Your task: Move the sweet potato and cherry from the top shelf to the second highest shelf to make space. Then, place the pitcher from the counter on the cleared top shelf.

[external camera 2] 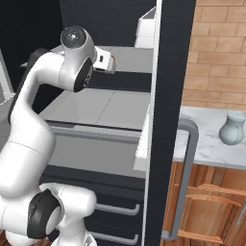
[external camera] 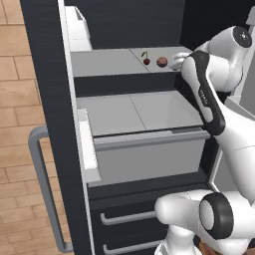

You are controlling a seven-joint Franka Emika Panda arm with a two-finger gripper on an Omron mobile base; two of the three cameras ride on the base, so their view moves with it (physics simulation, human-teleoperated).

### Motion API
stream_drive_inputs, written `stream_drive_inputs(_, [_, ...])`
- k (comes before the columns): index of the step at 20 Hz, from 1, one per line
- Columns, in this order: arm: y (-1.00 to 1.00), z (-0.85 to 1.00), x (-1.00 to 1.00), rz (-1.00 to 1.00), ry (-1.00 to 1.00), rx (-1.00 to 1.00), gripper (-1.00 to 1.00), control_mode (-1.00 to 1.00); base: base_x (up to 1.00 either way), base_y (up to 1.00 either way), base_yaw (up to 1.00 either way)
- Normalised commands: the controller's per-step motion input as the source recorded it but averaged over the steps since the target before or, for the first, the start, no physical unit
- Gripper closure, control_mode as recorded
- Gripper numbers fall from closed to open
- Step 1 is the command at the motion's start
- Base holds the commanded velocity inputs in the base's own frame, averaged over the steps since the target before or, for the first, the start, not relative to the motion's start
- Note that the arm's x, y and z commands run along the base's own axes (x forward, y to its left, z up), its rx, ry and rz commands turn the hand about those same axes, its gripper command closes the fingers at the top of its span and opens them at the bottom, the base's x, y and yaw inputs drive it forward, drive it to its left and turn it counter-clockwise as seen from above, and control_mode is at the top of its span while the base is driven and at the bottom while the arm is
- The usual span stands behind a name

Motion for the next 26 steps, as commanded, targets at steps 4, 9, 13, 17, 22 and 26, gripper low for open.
stream_drive_inputs(4, [-0.06,0.0,0.83,0.0,0.01,-0.05,-1.0,-1.0,0.0,0.0,0.0])
stream_drive_inputs(9, [0.0,0.0,0.81,0.0,0.05,-0.08,-1.0,-1.0,0.0,0.0,0.0])
stream_drive_inputs(13, [0.0,0.0,0.67,0.0,0.02,-0.06,-1.0,-1.0,0.0,0.0,0.0])
stream_drive_inputs(17, [0.0,-0.07,0.58,0.0,0.03,-0.06,-1.0,-1.0,0.0,0.0,0.0])
stream_drive_inputs(22, [0.0,-0.11,0.49,0.0,0.01,-0.05,-1.0,-1.0,0.0,0.0,0.0])
stream_drive_inputs(26, [0.0,-0.12,0.45,0.0,0.02,-0.06,-1.0,-1.0,0.0,0.0,0.0])
